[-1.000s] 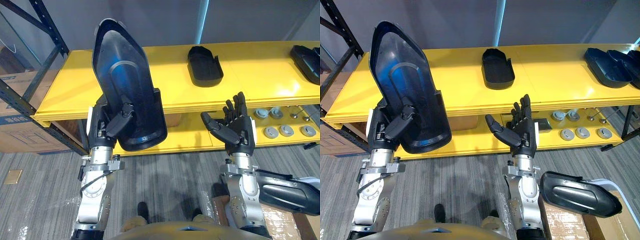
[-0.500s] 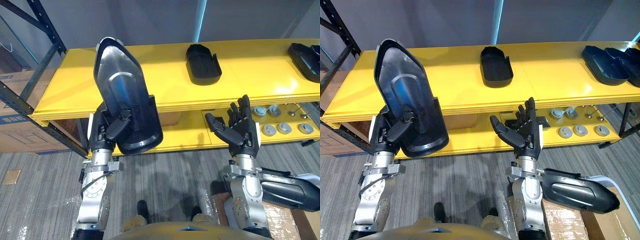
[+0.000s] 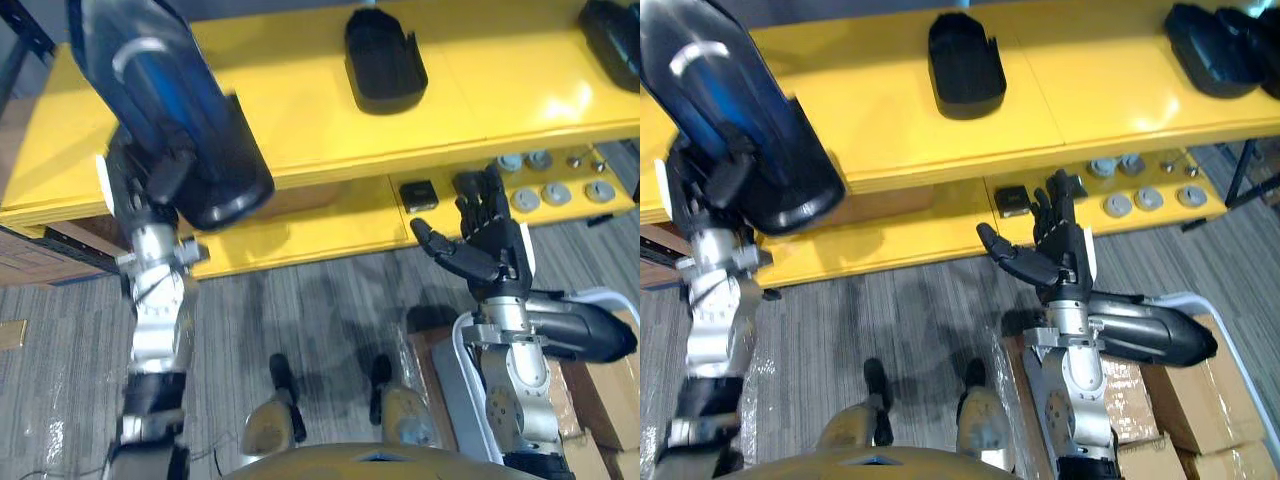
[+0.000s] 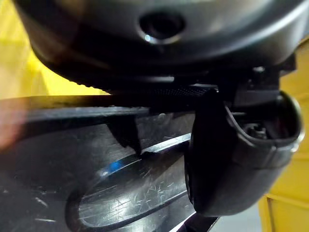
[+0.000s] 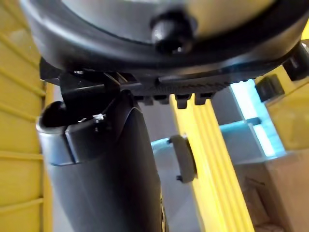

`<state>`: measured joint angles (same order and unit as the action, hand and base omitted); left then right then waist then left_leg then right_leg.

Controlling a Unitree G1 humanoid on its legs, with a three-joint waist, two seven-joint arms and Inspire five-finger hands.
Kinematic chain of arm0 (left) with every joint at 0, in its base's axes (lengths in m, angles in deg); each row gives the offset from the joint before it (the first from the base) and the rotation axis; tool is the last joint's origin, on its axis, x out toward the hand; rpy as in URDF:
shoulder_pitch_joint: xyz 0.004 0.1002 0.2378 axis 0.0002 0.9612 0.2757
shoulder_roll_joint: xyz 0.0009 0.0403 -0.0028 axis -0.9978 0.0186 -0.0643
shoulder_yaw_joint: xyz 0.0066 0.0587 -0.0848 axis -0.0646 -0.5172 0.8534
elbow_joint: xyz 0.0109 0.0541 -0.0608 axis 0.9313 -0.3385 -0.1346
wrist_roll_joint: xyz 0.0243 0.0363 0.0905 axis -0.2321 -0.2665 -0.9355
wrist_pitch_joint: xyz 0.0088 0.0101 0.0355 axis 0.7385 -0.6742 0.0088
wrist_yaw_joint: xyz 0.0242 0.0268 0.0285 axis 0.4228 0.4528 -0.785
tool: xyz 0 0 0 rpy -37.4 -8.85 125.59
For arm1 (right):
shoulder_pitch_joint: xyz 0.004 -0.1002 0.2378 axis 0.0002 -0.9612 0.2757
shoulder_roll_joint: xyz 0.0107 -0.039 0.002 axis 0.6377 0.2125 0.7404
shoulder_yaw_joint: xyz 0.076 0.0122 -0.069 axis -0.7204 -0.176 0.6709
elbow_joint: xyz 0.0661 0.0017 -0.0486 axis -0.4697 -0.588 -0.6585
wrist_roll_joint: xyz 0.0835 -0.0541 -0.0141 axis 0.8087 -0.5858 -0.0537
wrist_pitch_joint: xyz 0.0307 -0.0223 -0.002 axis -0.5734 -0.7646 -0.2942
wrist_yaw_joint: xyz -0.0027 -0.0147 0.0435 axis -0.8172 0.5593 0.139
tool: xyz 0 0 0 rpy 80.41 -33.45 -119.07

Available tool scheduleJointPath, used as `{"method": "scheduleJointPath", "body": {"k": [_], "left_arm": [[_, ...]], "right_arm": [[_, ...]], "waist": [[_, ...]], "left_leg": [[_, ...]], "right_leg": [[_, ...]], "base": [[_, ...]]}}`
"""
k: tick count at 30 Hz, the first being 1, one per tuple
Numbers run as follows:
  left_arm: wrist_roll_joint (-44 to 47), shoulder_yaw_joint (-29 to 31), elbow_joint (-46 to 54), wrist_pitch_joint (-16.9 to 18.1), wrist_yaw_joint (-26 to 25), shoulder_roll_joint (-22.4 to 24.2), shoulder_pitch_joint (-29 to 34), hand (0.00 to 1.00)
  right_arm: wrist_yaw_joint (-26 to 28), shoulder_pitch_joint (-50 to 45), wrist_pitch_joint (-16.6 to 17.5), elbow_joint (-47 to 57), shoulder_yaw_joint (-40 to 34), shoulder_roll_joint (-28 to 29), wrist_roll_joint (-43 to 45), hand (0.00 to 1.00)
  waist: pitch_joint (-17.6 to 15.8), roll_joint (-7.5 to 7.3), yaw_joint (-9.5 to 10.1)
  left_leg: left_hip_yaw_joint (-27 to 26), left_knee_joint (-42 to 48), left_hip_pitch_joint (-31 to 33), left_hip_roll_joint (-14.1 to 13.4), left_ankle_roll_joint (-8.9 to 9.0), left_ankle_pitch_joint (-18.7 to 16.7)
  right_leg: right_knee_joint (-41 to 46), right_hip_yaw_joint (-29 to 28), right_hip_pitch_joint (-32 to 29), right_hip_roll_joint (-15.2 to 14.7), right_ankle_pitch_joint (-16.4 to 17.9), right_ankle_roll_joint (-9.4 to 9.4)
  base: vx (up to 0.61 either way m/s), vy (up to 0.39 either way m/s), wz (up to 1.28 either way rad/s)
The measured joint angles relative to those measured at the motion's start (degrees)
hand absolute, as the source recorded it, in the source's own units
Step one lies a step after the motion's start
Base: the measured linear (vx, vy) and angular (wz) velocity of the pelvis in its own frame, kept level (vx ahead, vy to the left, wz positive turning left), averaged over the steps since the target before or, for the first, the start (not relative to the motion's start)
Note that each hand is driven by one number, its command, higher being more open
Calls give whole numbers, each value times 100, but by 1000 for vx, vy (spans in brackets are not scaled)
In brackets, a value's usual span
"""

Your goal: Walk over and take three plastic housings, then place them on the shelf

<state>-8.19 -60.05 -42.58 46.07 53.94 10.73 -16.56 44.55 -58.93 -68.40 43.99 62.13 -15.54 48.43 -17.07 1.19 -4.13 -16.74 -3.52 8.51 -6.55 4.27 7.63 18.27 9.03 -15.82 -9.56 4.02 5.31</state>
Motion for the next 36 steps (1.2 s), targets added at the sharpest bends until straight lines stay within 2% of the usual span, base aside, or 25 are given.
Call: {"method": "scheduleJointPath", "body": {"k": [2, 4, 8, 11, 13, 16, 20, 23, 24, 28, 31, 36], "left_arm": [[68, 12, -199, 2, -155, -193, -433, 0], [262, -18, -360, 0, -184, -273, -606, 0], [658, -34, -905, -76, -176, -359, -1213, 0], [913, -62, -1529, -282, -311, -564, -1885, 0], [1109, -66, -1737, -302, -465, -666, -2207, 0], [1314, -85, -2141, -430, -676, -822, -2802, 0], [1590, -143, -2393, -667, -910, -1028, -3212, 0], [1822, -166, -2602, -924, -865, -1163, -3414, 0], [1955, -240, -2655, -961, -788, -1219, -3419, 100], [2050, -273, -2742, -1183, -361, -1295, -3434, 100], [1951, -573, -2897, -1378, -74, -1499, -3432, 100], [1706, -748, -3038, -1477, 152, -1652, -3570, 100]], "right_arm": [[8, 31, -70, 347, 92, -110, 182, 100], [40, 0, -90, 533, 224, -200, 243, 100], [328, -235, -90, 830, 539, -323, 306, 100], [468, -117, -93, 830, 795, -414, 315, 100], [539, -56, -98, 830, 929, -447, 315, 100], [554, 58, -170, 834, 1139, -450, 314, 100], [546, 74, -246, 1068, 1404, -446, 310, 100], [524, 119, -246, 1077, 1474, -445, 310, 100], [497, 118, -246, 1078, 1500, -444, 310, 100], [434, 106, -246, 1078, 1554, -444, 310, 100], [391, 101, -251, 1078, 1562, -445, 311, 100], [374, 153, -278, 1086, 1570, -447, 315, 100]], "waist": [[-221, -24, -82], [-341, -30, -132], [-468, -26, -217], [-684, -38, -225], [-710, -39, -231], [-859, -51, -257], [-924, -61, -242], [-953, -61, -258], [-953, -60, -254], [-955, -62, -236], [-955, -62, -233], [-955, -61, -229]], "left_leg": [[-45, 389, 253, -19, 10, -178], [-145, 717, 345, -99, 25, -346], [-287, 1374, 629, -213, 29, -803], [-414, 1738, 754, -243, 10, -1005], [-491, 2004, 974, -289, -6, -1141], [-529, 2399, 1194, -360, -47, -1237], [-666, 2782, 1442, -413, -95, -1363], [-710, 2928, 1500, -440, -129, -1400], [-718, 2941, 1499, -435, -136, -1414], [-718, 2950, 1513, -436, -135, -1445], [-715, 2989, 1526, -449, -150, -1452], [-743, 3065, 1555, -480, -174, -1468]], "right_leg": [[325, -95, -259, -69, 101, -13], [508, -213, -345, -120, 172, -22], [780, -435, -536, -134, 311, 3], [959, -622, -647, -164, 403, 32], [1088, -673, -831, -192, 443, 43], [1219, -802, -929, -196, 494, 79], [1404, -927, -1121, -236, 611, 138], [1452, -936, -1126, -234, 637, 165], [1459, -947, -1126, -236, 644, 173], [1455, -949, -1126, -237, 645, 177], [1457, -951, -1127, -231, 640, 185], [1464, -989, -1162, -214, 627, 205]], "base": [[-16, -43, -11], [35, -18, -23], [48, 3, -12], [20, 27, -8], [-2, 18, -4], [9, 25, 6], [12, 41, 8], [6, 11, 7], [0, 0, 0], [0, 0, 0], [0, 0, 0], [6, -2, -3]]}}
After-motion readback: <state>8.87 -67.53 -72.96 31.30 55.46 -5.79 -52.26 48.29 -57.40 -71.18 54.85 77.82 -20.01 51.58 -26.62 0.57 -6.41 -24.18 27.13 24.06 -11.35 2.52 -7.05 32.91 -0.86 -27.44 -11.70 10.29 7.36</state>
